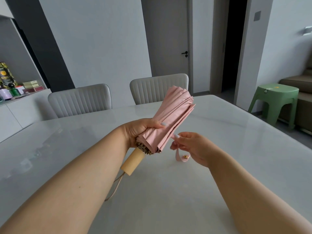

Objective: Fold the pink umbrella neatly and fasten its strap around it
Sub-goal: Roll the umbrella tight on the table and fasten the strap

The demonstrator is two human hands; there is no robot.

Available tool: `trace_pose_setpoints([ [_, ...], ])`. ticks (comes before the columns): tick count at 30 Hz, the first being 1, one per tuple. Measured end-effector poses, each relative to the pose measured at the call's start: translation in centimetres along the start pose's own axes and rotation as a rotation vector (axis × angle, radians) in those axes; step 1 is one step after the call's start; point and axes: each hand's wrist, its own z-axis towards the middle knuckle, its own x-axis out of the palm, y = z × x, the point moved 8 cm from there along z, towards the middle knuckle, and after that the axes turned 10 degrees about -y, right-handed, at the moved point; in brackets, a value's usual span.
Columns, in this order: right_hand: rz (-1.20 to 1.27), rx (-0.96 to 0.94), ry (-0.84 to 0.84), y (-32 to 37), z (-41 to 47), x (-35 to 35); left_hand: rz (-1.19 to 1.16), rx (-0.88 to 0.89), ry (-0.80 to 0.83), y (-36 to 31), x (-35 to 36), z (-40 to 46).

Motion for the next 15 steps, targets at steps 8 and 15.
trace_pose_setpoints([
  [8, -0.234, 0.12, -0.007, -0.2, -1.7, -0.6, 0.157, -0.066, -0.047, 0.8, -2.2, -0.6],
  [15, -0.379, 0.119, -0.04, -0.4, -5.9, -1.2, 0.503, -0.026, -0.19, 1.4, -1.4, 0.0],
])
